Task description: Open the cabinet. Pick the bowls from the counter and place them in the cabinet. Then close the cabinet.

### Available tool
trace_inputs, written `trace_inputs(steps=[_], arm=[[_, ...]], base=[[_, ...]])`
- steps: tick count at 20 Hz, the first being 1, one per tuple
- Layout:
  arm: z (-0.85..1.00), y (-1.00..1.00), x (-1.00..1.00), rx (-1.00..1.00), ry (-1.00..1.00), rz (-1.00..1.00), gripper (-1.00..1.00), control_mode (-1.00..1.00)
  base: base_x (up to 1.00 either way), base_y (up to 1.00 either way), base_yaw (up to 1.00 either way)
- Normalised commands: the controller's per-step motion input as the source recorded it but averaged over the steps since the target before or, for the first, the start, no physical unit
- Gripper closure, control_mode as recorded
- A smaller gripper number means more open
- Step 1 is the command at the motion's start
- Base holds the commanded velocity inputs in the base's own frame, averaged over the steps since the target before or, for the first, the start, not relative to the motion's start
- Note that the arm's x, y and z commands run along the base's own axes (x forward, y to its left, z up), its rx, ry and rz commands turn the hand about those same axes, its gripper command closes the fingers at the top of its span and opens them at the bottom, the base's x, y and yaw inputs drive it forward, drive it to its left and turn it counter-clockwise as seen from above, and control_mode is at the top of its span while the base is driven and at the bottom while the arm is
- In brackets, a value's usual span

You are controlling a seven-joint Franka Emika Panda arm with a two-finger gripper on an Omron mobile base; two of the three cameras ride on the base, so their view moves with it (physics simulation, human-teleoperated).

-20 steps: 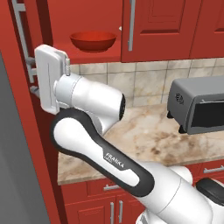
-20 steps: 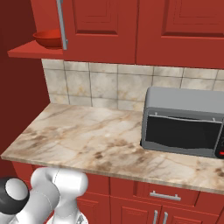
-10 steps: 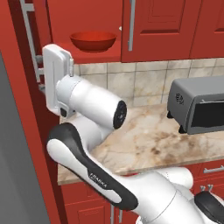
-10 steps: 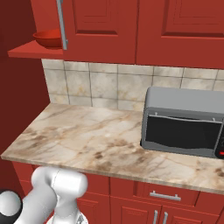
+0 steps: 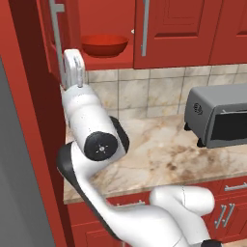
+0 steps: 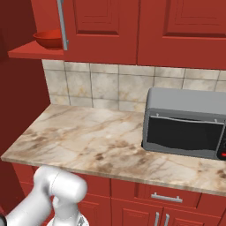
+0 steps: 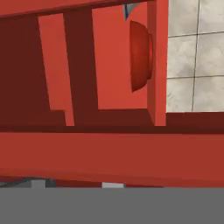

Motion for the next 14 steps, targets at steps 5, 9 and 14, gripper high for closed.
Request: trace_inputs(steps=[5,9,14], arm=[[-0.64,-0.69,1.0,0.06,0.03,-0.4,-1.0,-1.0],[-0.64,-0.71,1.0,0.08,0.06,-0.37,-1.0,-1.0],[-0.56,-0.73,1.0,0.11,0.09,-0.3,-1.0,-1.0]], base=[[0.0,0.0,0.0],[0.0,0.0,0.0],[0.0,0.0,0.0]])
